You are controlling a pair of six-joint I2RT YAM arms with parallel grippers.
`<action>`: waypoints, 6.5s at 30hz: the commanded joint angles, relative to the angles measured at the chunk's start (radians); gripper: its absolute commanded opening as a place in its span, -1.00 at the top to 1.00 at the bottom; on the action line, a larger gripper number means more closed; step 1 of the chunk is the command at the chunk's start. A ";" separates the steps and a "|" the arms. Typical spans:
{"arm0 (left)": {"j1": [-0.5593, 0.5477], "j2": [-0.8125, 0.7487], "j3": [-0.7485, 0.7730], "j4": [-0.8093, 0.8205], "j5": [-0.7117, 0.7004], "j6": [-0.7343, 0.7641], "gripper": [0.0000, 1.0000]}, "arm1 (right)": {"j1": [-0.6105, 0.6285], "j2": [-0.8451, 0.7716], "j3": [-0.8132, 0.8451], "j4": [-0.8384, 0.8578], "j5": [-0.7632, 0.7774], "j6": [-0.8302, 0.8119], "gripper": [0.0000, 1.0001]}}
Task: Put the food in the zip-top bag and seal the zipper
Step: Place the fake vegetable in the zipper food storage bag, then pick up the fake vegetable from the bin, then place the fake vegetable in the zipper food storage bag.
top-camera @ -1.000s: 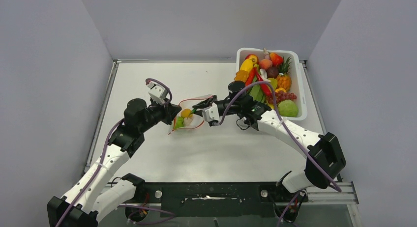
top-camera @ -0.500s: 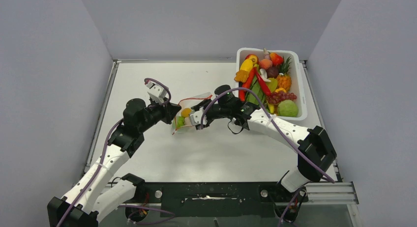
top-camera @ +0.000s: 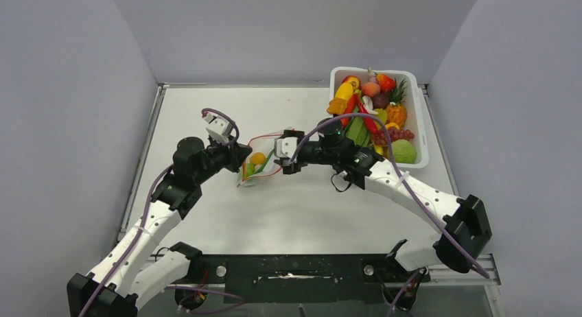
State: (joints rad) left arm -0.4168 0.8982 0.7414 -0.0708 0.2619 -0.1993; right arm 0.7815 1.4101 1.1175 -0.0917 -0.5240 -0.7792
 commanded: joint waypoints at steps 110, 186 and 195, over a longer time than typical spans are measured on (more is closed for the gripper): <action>0.007 -0.042 0.005 0.045 -0.146 -0.011 1.00 | -0.283 -0.221 0.082 -0.240 0.554 0.915 0.55; -0.022 -0.113 -0.104 0.189 -0.044 0.062 1.00 | -0.046 0.234 0.258 -0.116 0.229 2.047 0.34; -0.022 -0.106 -0.103 0.197 -0.021 0.050 1.00 | -0.060 0.292 0.300 -0.067 0.207 2.068 0.11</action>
State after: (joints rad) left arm -0.4332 0.7998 0.6273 0.0494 0.2146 -0.1425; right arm 0.7315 1.7065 1.3621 -0.2424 -0.3115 1.2743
